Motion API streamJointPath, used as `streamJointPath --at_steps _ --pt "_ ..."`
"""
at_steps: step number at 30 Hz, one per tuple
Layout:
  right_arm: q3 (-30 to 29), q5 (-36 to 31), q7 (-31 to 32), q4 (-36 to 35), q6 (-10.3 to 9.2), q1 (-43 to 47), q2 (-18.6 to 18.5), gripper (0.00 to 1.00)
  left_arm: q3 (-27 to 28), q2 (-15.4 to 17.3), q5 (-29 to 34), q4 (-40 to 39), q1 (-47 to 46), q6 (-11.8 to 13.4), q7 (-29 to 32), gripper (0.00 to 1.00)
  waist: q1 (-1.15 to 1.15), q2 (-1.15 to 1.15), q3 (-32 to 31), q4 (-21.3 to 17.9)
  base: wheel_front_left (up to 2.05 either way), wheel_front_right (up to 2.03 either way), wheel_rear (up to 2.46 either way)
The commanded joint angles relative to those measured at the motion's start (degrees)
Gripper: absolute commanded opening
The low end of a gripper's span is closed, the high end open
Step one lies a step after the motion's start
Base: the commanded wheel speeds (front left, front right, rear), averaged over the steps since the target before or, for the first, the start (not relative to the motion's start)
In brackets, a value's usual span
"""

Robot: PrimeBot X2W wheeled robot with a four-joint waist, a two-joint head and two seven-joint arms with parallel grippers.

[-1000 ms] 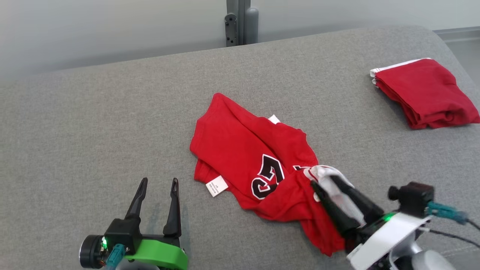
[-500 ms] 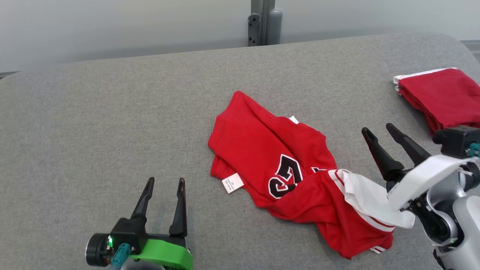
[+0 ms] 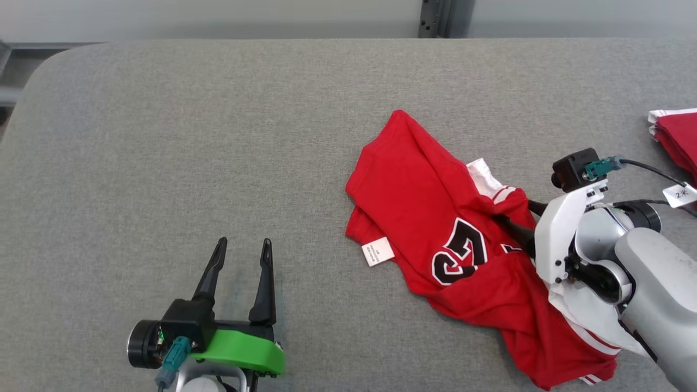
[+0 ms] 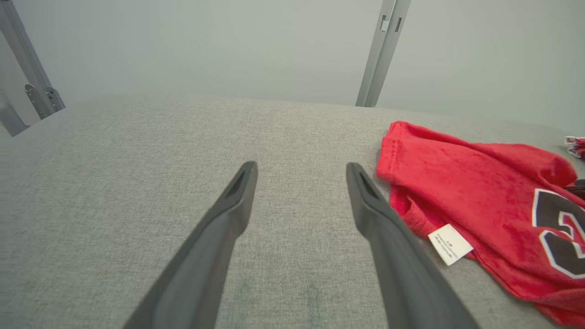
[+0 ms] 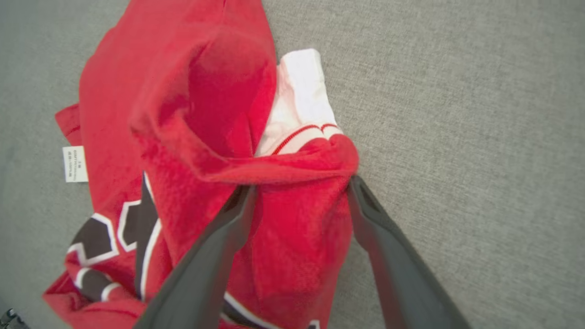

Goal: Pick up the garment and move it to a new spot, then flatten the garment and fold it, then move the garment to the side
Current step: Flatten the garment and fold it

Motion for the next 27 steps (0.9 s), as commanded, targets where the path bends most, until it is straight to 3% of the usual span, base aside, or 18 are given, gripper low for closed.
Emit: streamJointPath --at_steps 1,2,3,10,17,22,27 --pt "0.91 0.64 -0.23 0.68 0.0 -1.49 -0.43 0.47 -0.07 0.16 -0.2 -0.21 -1.03 0.34 -0.03 1.0 0.0 0.0 1.46 1.85 0.0 0.0 0.0" --pt "1.99 0.71 -0.69 1.48 0.0 -2.5 -0.74 0.35 -0.2 0.16 -0.31 -0.25 -1.07 0.44 -0.03 1.0 0.0 0.0 1.54 2.14 0.0 0.0 0.0" --pt "2.88 0.77 -1.18 2.17 0.0 -3.41 -0.98 0.0 -0.33 0.16 -0.46 -0.25 -1.13 0.55 -0.03 1.0 0.0 0.0 1.6 2.39 0.0 0.0 0.0" --pt "5.38 -1.63 -7.34 6.57 0.0 -11.3 -2.47 0.0 -1.03 0.16 -1.21 -0.5 -1.5 0.98 -0.03 1.0 0.0 0.0 2.05 3.7 0.0 0.0 0.0" --pt "4.15 -7.17 -12.97 10.84 0.0 -21.87 -3.38 0.0 -2.25 0.15 -2.17 -0.45 -2.09 1.31 -0.03 1.0 0.0 0.0 2.66 6.22 0.0 0.0 0.0" --pt "2.9 -12.28 -15.16 16.06 0.0 -29.14 -1.25 0.0 -3.4 0.16 -2.96 -0.57 -2.83 1.64 -0.03 1.0 0.0 0.0 4.14 9.21 0.0 0.0 0.0" --pt "2.04 -16.77 -17.24 22.74 0.0 -32.02 3.21 0.0 -4.22 0.14 -3.71 -0.67 -3.45 2.17 -0.03 1.0 0.0 0.0 5.42 11.19 0.0 0.0 0.0"
